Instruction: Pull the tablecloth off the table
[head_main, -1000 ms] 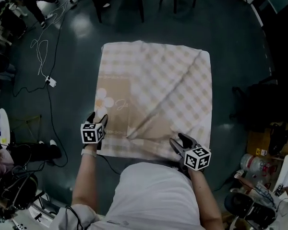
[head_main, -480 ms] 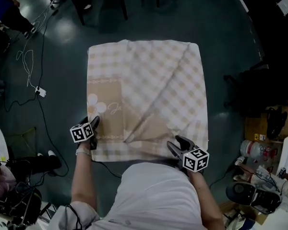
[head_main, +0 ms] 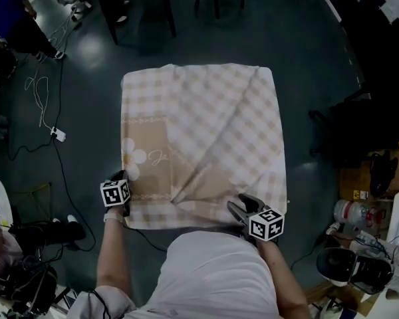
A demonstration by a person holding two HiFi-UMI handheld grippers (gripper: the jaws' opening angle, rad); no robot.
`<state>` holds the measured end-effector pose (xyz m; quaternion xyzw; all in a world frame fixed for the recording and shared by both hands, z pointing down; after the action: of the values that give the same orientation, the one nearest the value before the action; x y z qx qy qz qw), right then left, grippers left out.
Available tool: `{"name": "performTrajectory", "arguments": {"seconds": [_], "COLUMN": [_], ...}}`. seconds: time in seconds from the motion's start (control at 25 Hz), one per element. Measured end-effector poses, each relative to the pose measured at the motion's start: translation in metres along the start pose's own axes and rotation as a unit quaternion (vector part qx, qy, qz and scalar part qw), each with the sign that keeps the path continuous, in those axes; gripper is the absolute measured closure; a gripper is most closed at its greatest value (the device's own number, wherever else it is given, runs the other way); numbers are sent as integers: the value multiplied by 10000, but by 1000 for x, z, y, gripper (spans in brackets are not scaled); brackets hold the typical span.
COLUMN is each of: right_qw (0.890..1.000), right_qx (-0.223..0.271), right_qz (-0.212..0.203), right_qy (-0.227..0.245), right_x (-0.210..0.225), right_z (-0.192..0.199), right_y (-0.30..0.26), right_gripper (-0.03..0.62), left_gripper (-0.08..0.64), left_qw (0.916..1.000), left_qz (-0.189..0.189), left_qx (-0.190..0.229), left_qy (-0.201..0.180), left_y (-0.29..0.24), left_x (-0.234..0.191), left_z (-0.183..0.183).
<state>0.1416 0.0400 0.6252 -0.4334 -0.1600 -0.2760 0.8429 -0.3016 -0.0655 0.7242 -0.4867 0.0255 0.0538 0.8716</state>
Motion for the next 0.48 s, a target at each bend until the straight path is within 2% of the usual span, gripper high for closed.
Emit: {"name": "performTrajectory", "arguments": {"seconds": [0.08,0.24,0.48], "right_qw": [10000,10000,9997], "right_qx": [18,37,153], "right_qz": [-32,-90,-165], "right_qy": [19,17,84], "right_x": [0,13,23], "right_z": [0,-9,-17], "right_y": [-1,0,1], "right_gripper": [391,391,391], "left_gripper": [548,548,548], "left_qw": [9999,9993,9951], "left_qz": [111,357,929], "left_qx": [26,34,270], "left_qy": [-75,106,200], "left_y": [6,12,40], "left_x": [6,30,72], "left_z": [-4,-20,-26]}}
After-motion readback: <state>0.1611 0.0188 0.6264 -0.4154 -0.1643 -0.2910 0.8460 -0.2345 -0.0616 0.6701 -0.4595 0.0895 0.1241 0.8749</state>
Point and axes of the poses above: the fingertips, and each gripper's own axes: y backward along the fingers, x to its right, z out of its underside, the point moved 3 cm from there along y, backward along the fingers, and after that the axes turned 1 degree about x, right-handed, at the moved point
